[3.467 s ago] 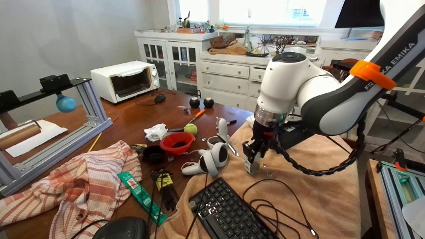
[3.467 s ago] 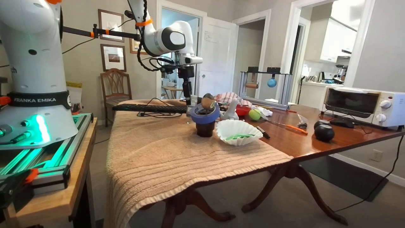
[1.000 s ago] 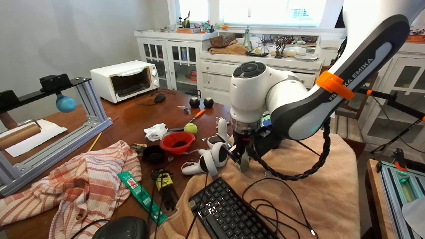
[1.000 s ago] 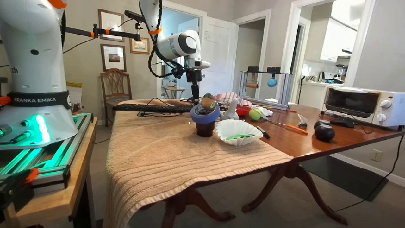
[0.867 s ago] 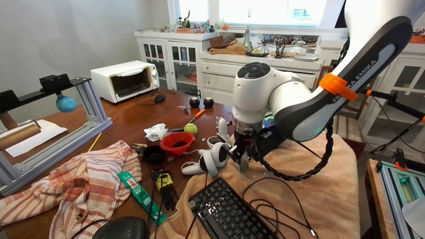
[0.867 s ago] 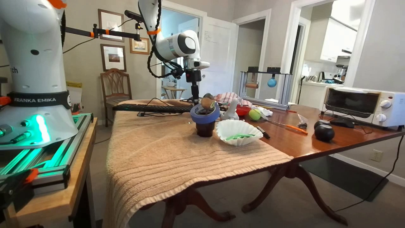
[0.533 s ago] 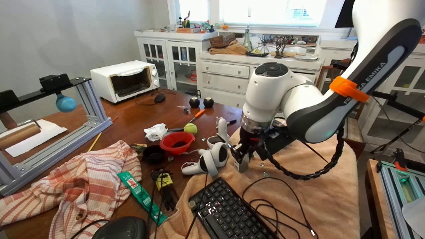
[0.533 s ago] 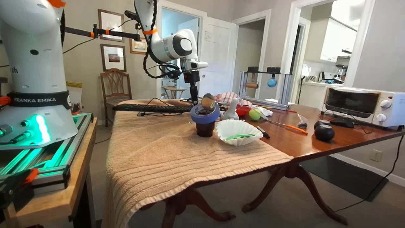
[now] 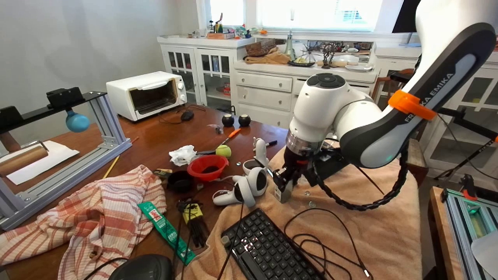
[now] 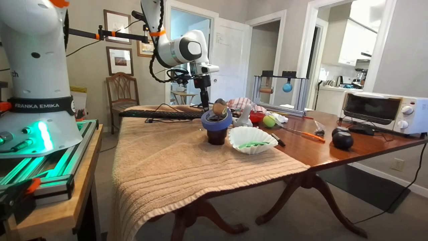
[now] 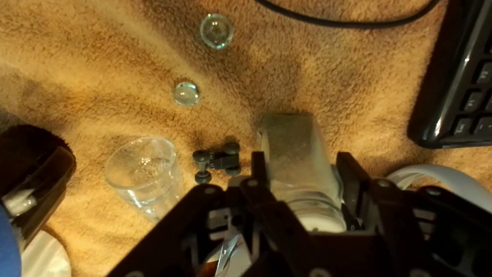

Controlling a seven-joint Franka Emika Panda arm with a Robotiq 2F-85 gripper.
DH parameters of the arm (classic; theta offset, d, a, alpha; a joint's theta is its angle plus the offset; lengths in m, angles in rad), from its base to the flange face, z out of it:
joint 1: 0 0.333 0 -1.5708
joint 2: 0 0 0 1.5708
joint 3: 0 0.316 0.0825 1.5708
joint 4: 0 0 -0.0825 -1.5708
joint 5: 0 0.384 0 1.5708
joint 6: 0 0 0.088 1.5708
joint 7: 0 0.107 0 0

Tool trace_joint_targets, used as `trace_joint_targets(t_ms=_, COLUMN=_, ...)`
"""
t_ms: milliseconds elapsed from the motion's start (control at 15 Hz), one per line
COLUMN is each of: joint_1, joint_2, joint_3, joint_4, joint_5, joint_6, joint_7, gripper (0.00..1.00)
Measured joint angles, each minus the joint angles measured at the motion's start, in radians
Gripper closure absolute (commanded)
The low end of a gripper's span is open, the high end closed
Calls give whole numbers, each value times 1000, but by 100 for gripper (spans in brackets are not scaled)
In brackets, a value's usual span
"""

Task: Move the white remote to the left then move the hand sanitizer to the right

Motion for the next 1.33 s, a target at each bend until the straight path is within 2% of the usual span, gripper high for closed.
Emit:
trace_joint_targets(t_ms=267, joint_1=-17, joint_2=2, joint_3=21, joint_4=19, joint_5=111, joint_6=-42, joint_7=-127, gripper=77)
trace_joint_targets(t_ms=333, joint_1=-20, joint_2=2, joint_3=25, joint_4=25, joint_5=134, joint_6=-56, joint_7=-154, gripper=27)
trace_joint_targets(t_ms=467, joint_1=-24, joint_2=4, joint_3=31, joint_4=37, joint_5=169, joint_6=-82, joint_7=-195, gripper=19)
trace_joint_targets(t_ms=600, joint_1=-24, joint_2=12, joint_3=38, joint_4=45, joint_5=197, joint_6=-111, joint_7=-222, gripper=4)
trace_joint_targets(t_ms=667, joint_1=-24, joint_2=17, joint_3=41, joint_4=49, joint_5=209, joint_6=-121, joint_7=-231, gripper=1)
trace_joint_targets(t_ms=1000, joint_1=-24, joint_2=30, joint_3=51, joint_4=59, joint_5=248, joint_6=-176, joint_7=-264, gripper=0)
trace_joint_targets(t_ms=1333, joint_1=-28, joint_2=-32, joint_3=77, joint_4=55, joint_5=302, joint_6=-375, joint_7=-313, gripper=0)
